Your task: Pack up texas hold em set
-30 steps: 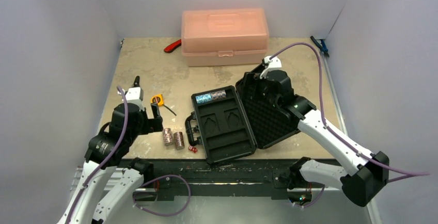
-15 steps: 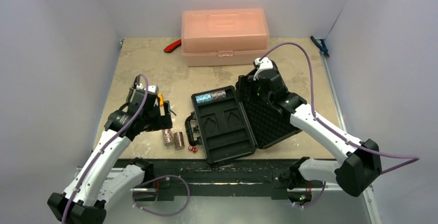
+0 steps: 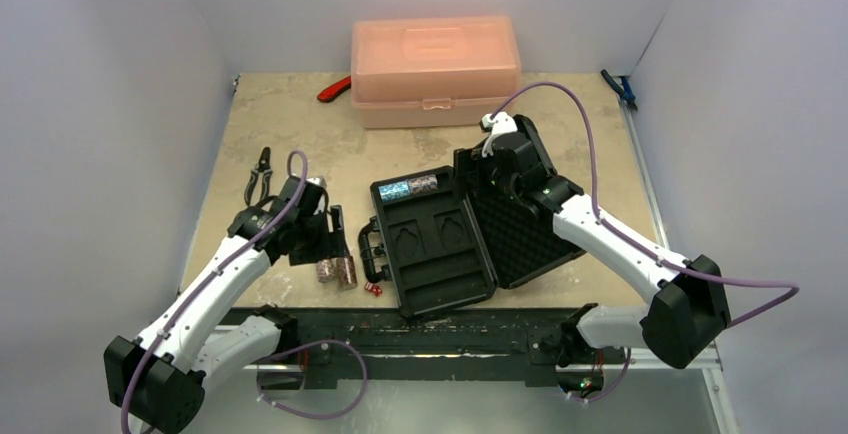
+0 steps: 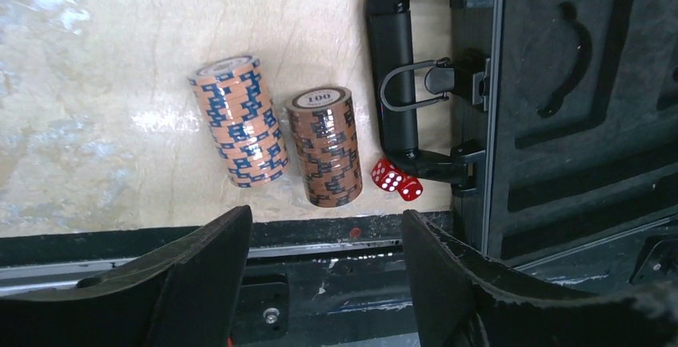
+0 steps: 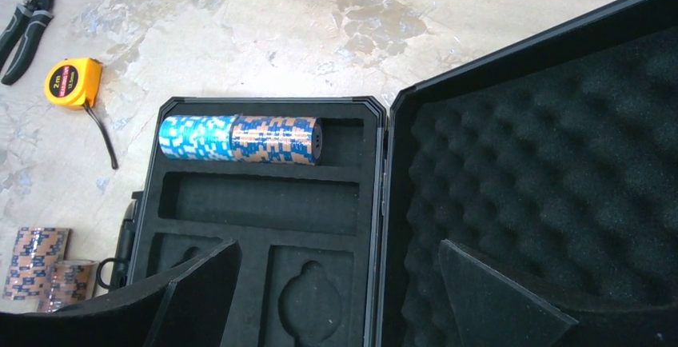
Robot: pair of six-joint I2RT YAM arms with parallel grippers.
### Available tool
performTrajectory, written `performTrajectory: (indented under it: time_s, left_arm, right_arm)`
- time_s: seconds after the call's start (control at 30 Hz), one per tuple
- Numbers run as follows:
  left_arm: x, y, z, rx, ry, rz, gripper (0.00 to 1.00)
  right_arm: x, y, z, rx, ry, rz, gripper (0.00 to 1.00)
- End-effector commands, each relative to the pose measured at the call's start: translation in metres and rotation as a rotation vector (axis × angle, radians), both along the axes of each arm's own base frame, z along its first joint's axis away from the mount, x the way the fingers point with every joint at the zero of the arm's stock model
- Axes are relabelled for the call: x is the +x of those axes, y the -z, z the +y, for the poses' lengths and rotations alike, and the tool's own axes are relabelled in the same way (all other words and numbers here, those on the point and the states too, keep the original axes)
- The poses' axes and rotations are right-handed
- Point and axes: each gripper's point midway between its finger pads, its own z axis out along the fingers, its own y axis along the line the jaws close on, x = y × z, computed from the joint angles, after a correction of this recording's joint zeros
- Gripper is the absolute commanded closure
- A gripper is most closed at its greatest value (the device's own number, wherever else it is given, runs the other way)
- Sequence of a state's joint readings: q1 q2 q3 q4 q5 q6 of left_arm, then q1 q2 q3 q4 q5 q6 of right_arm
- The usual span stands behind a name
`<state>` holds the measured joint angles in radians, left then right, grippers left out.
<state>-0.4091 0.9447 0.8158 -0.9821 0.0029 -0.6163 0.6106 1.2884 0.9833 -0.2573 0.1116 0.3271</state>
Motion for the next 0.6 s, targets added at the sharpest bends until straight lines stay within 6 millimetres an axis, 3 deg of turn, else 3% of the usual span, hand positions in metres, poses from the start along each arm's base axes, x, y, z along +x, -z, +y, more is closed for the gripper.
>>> performTrajectory:
  time_s: [0.0, 0.57]
  left_arm:
    - [-0.001, 0.009, -0.014, -0.048, -0.03, 0.025, 0.34]
    - [-0.001, 0.05, -0.03, 0.003, -0.057, 0.095, 0.41]
  right_arm:
    - [0.009, -0.027, 0.01, 0.043, -0.024, -0.075, 0.01]
    - [0.009, -0.017, 0.016, 0.045, -0.045, -0.044, 0.01]
